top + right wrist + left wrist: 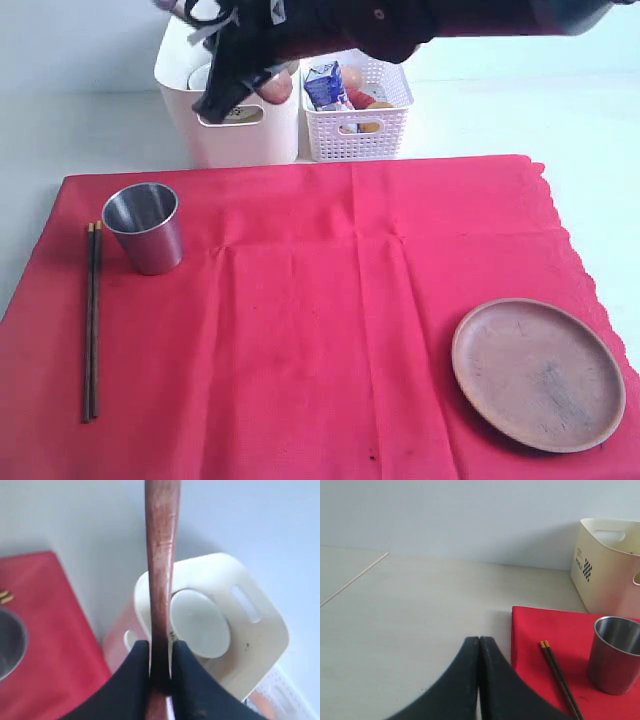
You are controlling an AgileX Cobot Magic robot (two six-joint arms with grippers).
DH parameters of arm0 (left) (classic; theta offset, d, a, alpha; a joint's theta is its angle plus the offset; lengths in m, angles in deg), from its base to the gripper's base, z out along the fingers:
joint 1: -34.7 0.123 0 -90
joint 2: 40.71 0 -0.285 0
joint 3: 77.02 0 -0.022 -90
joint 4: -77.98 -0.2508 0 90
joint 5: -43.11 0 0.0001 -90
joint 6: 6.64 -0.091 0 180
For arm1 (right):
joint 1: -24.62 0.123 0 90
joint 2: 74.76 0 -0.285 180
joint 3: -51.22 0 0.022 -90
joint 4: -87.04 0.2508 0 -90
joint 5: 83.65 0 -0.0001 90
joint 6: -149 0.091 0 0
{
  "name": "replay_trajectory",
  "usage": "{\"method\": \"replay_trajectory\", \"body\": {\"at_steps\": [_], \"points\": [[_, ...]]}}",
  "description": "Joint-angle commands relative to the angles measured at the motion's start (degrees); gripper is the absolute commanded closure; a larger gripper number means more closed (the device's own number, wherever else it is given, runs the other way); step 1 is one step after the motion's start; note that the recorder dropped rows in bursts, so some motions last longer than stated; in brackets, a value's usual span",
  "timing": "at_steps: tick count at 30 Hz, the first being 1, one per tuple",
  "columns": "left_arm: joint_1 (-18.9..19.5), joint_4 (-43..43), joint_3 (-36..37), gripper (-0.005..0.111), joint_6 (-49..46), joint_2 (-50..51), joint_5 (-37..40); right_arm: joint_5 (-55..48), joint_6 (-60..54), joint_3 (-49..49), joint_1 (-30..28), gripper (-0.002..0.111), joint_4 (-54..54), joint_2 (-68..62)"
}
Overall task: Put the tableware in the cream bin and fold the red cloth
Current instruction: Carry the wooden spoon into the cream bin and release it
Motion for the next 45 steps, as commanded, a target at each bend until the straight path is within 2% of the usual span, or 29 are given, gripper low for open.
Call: {"method": "replay_trajectory", "body": {"at_steps": [1, 4, 10, 16, 35, 37, 45], "points": [[-0.42, 0.40, -0.01, 0.106, 0.04, -0.11, -0.30, 15.97, 7.07, -0.61, -3.99, 0.108, -0.27, -3.20], [-0.42, 0.40, -0.01, 0.106, 0.04, -0.11, -0.30, 21.47, 8.40, -3.36, -5.18, 0.108, -0.27, -6.99], [-0.42, 0.40, -0.01, 0.106, 0.04, -0.11, -0.30, 21.28, 8.29, -13.21, -5.29, 0.108, 7.01, -15.77], [-0.42, 0.40, -0.01, 0.106, 0.04, -0.11, -0.30, 21.05, 8.29, -19.03, -5.59, 0.108, 8.69, -21.19], [-0.42, 0.40, -0.01, 0.106, 0.04, -0.11, -0.30, 22.23, 8.29, -21.49, -6.78, 0.108, 8.69, -25.19], [-0.42, 0.40, -0.01, 0.106, 0.04, -0.11, -0.30, 22.91, 8.29, -21.49, -7.19, 0.104, 8.69, -25.95], [-0.42, 0.40, -0.01, 0.106, 0.04, -0.11, -0.30, 25.29, 8.17, -21.49, -7.92, 0.078, 10.35, -28.06]]}}
